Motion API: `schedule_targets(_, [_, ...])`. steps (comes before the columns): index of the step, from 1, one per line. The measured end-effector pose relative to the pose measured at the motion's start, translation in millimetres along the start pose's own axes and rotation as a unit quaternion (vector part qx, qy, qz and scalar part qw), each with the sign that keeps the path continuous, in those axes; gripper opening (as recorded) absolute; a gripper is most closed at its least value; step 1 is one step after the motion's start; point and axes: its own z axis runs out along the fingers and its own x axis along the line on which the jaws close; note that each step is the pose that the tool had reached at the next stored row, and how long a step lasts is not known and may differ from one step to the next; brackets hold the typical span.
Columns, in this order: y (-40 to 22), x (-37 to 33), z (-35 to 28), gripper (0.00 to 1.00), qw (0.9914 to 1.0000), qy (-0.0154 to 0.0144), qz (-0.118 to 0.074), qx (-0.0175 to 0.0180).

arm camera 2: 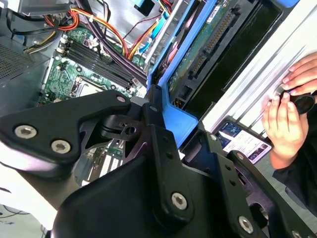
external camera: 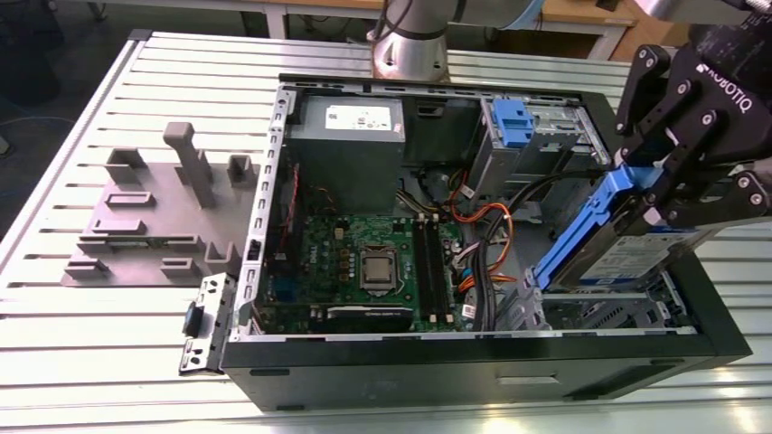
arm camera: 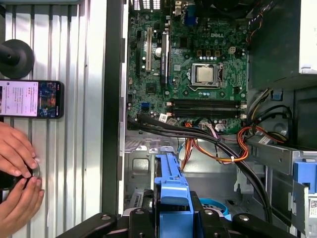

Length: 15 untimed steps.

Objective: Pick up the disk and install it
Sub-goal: 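Insert the disk into the insertion slot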

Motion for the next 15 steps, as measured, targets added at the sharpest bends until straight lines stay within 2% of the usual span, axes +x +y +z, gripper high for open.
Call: schedule_targets(15, [0.0,1.1,13.2,0.36,1.00000,-0.0001,0.000,0.0000])
